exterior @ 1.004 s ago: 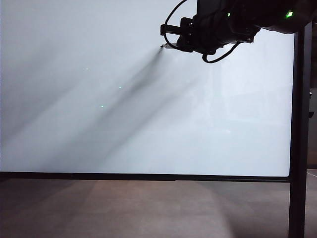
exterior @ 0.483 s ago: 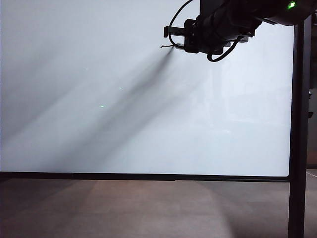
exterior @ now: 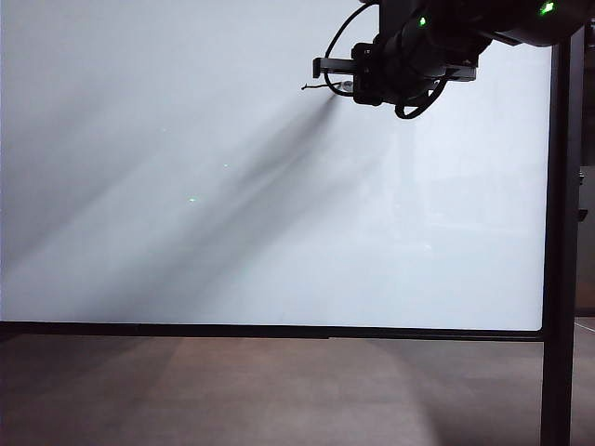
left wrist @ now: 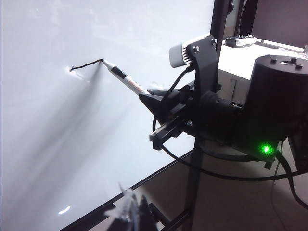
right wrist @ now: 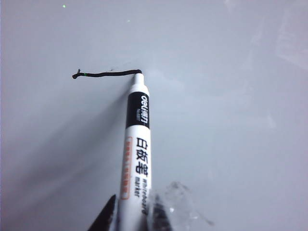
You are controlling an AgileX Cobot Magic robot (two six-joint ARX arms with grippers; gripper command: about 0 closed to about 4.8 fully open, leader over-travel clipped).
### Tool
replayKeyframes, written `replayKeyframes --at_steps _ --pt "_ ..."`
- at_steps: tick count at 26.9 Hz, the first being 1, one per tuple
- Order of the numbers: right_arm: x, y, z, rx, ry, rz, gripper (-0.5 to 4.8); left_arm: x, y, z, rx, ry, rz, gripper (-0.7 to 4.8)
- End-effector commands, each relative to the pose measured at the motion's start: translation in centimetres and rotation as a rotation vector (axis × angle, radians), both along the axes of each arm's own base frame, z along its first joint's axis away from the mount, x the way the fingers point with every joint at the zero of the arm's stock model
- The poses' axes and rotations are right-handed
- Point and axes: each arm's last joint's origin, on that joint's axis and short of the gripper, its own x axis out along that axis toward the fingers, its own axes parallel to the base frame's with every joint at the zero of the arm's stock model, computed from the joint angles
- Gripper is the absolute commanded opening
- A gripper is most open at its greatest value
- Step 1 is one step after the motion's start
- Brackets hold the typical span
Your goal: Reach to the right to find the marker pen, pick it up, and write the number 7 on the whiteboard.
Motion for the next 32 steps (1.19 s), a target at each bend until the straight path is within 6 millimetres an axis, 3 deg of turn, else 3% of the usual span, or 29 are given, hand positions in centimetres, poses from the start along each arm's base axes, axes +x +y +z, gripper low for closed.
replayKeyframes --at_steps 1,32 --pt "0.3 -0.5 0.0 0.002 0.024 -0.043 -0.06 0.0 0.0 0.2 -0.011 -0.013 -0.001 -0.06" --pt "0.1 0.0 -3.6 -0.095 0.288 0.023 -0.05 0.0 0.0 0.2 -0.012 -0.014 -0.001 -0.06"
